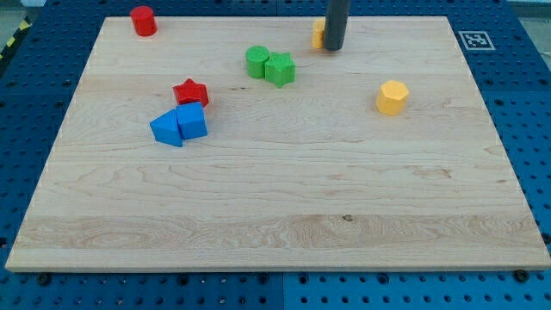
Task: Move the yellow heart above the green star
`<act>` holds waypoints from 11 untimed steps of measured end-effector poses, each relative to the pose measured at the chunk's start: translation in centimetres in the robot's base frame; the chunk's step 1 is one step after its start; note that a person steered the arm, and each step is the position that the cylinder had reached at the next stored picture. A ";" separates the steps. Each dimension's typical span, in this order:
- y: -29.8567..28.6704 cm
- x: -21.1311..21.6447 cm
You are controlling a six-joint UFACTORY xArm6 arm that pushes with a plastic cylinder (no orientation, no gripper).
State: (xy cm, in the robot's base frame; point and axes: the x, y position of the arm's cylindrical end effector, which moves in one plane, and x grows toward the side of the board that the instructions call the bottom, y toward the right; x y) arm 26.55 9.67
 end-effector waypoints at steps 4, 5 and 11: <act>2.2 -3.7; 1.3 -3.2; -6.8 0.5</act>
